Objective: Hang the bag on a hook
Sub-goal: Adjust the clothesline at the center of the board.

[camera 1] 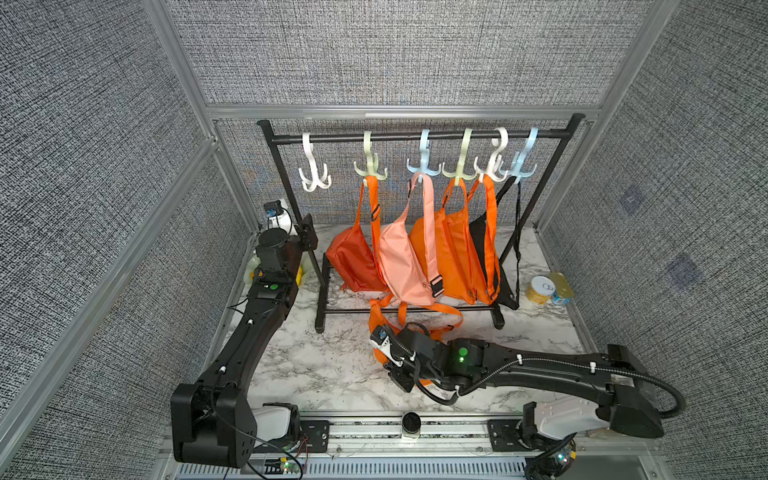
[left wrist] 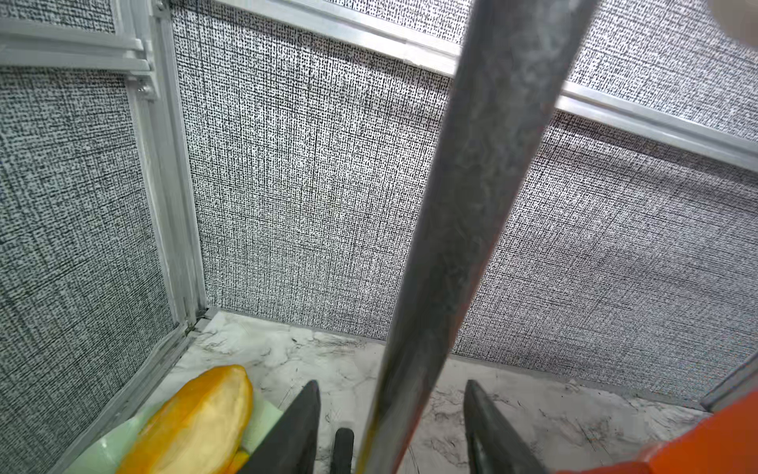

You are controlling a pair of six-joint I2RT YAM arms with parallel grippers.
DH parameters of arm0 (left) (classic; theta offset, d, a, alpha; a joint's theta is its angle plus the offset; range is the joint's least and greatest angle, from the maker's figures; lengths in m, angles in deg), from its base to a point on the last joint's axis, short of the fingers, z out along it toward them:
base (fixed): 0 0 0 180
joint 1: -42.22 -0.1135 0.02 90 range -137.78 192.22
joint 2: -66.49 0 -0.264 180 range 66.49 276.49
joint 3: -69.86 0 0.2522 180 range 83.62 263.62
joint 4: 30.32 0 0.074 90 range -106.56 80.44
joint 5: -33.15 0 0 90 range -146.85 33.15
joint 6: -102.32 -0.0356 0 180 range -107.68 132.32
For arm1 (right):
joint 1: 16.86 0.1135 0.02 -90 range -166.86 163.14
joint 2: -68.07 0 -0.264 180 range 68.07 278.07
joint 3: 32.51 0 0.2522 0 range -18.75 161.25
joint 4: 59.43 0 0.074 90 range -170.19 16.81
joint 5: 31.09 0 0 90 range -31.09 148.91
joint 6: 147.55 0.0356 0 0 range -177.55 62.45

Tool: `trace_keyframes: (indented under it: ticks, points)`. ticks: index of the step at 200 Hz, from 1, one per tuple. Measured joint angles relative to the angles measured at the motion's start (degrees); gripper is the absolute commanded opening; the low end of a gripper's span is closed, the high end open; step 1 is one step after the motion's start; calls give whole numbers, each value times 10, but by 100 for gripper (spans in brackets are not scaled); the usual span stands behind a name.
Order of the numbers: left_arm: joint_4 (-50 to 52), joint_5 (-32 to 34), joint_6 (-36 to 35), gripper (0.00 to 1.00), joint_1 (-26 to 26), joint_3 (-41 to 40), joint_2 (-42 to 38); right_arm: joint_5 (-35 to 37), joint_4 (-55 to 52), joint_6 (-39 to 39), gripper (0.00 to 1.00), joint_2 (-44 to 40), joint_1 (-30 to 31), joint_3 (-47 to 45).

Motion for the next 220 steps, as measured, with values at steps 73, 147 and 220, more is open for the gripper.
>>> trace_keyframes:
  ticks: [73, 147, 220]
  points:
    - [10, 6, -68, 13, -1, 15, -2, 1, 0, 1, 0, -72, 0, 11]
    - [52, -13, -70, 13, 0, -25, -76, -13, 24, -3, 0, -134, 0, 0]
    - [103, -38, -62, 32, 0, -56, -151, -14, 71, -3, 0, -159, -5, -3]
